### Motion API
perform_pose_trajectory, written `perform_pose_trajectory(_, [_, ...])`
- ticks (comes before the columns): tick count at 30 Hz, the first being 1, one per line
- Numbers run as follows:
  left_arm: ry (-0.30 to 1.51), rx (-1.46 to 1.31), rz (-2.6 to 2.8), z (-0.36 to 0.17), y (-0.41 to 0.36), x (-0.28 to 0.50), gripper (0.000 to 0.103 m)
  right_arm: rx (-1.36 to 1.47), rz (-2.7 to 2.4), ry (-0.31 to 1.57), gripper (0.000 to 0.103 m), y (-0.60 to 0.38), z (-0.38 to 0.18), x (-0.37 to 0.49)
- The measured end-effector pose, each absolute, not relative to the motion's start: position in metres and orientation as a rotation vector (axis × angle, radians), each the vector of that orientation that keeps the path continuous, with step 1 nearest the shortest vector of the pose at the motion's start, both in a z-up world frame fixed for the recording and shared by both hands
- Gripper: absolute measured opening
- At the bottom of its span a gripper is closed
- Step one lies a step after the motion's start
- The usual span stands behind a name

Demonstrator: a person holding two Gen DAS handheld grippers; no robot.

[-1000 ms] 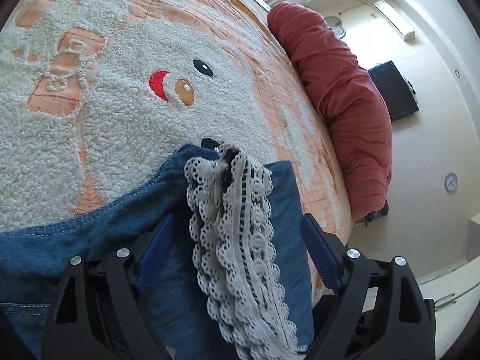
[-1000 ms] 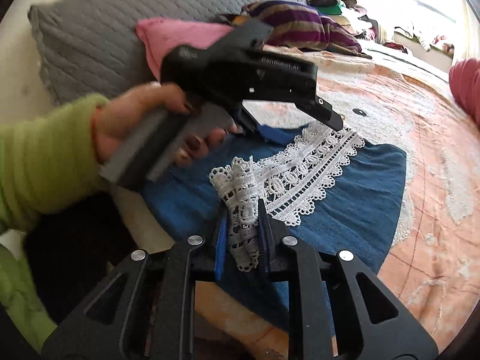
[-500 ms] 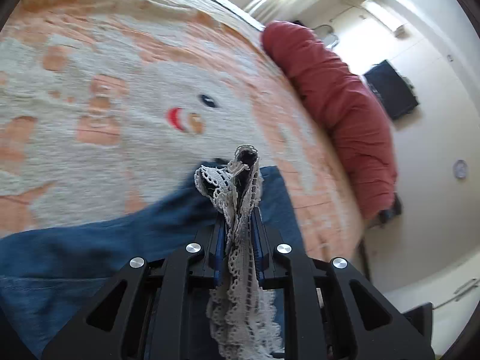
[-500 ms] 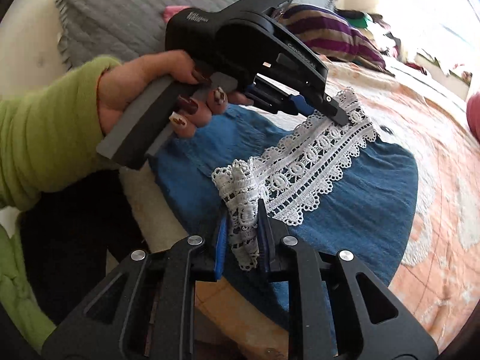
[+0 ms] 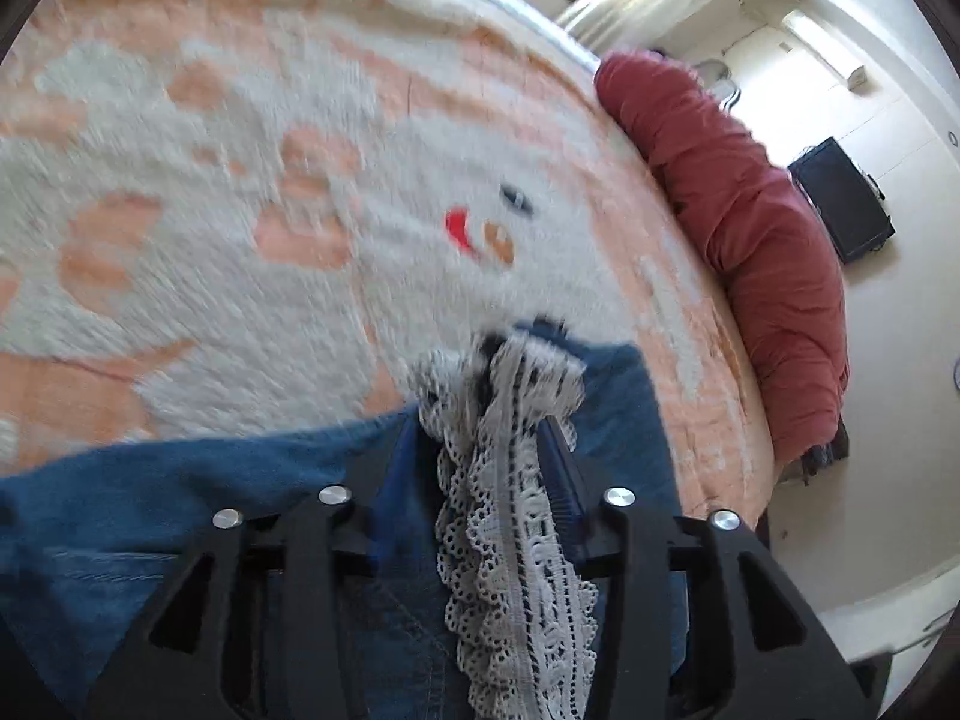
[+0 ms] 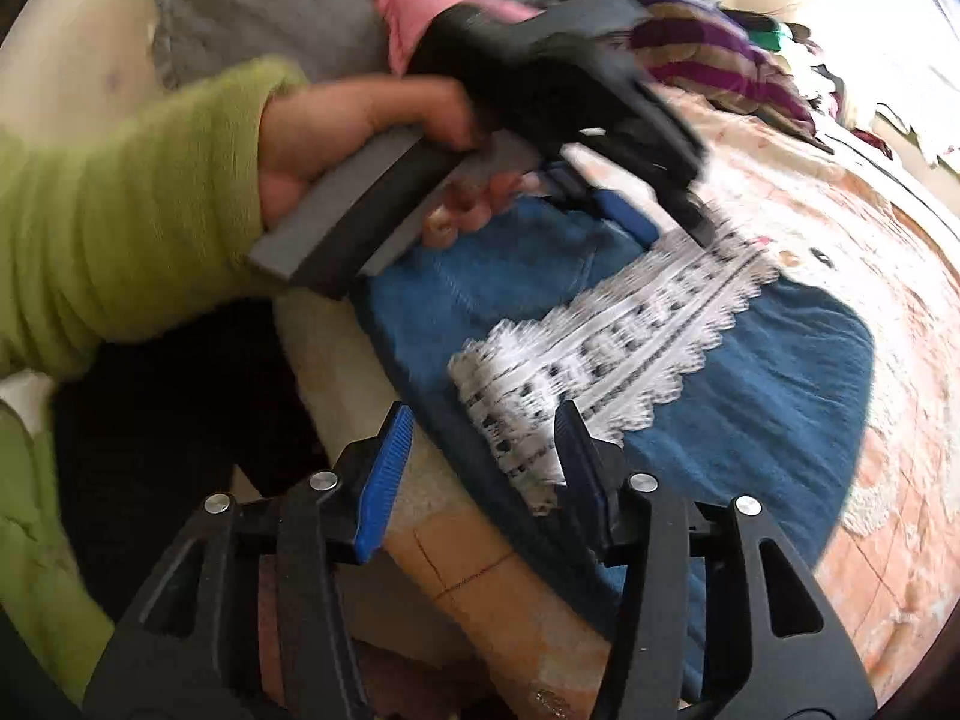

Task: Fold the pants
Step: 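Grasp the lace hem with the left gripper while the right gripper holds it too, then fold the lace hem over onto the pants and open both grippers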

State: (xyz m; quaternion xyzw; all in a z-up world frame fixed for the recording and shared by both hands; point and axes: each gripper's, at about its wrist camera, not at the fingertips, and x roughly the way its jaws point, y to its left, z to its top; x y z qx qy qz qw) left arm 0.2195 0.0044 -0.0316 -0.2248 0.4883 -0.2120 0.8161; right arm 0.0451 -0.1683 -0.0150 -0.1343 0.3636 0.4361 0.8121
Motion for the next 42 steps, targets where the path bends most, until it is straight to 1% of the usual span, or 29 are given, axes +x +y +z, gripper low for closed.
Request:
perform_pose_trajectory(3, [0.968,-0.450,-0.460,-0.009,0.005,0.202,0.041,-0.213,0.853,0.711,0.046,-0.200,0.003,0.051])
perform_pose_trajectory(4, [0.945,-0.422,-0.469,-0.002,0.001,0.192,0.041,-0.204,0.823,0.718,0.043,-0.208,0.005,0.056])
perform_pose_trajectory(5, [0.934,-0.395,-0.476,0.002,-0.002,0.184,0.041,-0.201,0.800,0.736,0.037,-0.214,0.004,0.061])
perform_pose_trajectory(6, [0.925,-0.351,-0.496,0.005,-0.011,0.172,0.041,-0.188,0.773,0.767,0.024,-0.220,0.002,0.066])
perform_pose_trajectory(7, [0.927,-0.314,-0.505,0.006,-0.020,0.164,0.041,-0.171,0.760,0.793,0.019,-0.224,-0.001,0.071])
perform_pose_trajectory(12, [1.001,-0.164,-0.509,-0.014,-0.050,0.131,0.041,-0.191,0.703,0.890,0.019,-0.227,-0.015,0.078])
perform_pose_trajectory(16, [1.047,-0.126,-0.482,-0.031,-0.051,0.119,0.041,-0.243,0.615,0.993,0.018,-0.229,-0.033,0.082])
perform_pose_trajectory(21, [1.052,-0.129,-0.471,-0.037,-0.044,0.112,0.041,-0.212,0.597,1.031,0.017,-0.235,-0.037,0.083])
perform_pose_trajectory(25, [1.031,-0.149,-0.491,-0.028,-0.040,0.108,0.041,-0.222,0.597,1.034,0.020,-0.233,-0.040,0.085])
perform_pose_trajectory(26, [1.012,-0.170,-0.509,-0.023,-0.038,0.107,0.041,-0.196,0.609,1.025,0.025,-0.237,-0.037,0.085])
perform_pose_trajectory(27, [0.991,-0.187,-0.526,-0.017,-0.036,0.106,0.041,-0.167,0.611,0.996,0.039,-0.241,-0.031,0.085])
perform_pose_trajectory(28, [0.966,-0.187,-0.532,-0.010,-0.035,0.104,0.041,-0.135,0.606,0.962,0.046,-0.245,-0.024,0.084])
perform_pose_trajectory(30, [0.934,-0.158,-0.527,-0.004,-0.038,0.102,0.042,-0.061,0.604,0.909,0.046,-0.255,-0.013,0.085])
perform_pose_trajectory(32, [0.935,-0.125,-0.525,-0.006,-0.044,0.100,0.046,0.005,0.549,0.868,0.048,-0.268,-0.006,0.091])
perform_pose_trajectory(33, [0.943,-0.112,-0.521,-0.008,-0.047,0.100,0.052,0.009,0.497,0.864,0.048,-0.272,-0.005,0.096])
perform_pose_trajectory(35, [0.950,-0.080,-0.506,-0.009,-0.053,0.099,0.052,-0.014,0.461,0.862,0.048,-0.271,-0.003,0.102])
perform_pose_trajectory(39, [0.954,0.003,-0.525,-0.012,-0.069,0.090,0.052,-0.184,0.428,0.790,0.049,-0.248,0.018,0.113])
perform_pose_trajectory(42, [1.005,0.070,-0.518,-0.025,-0.081,0.084,0.052,-0.205,0.498,0.815,0.049,-0.224,0.025,0.143])
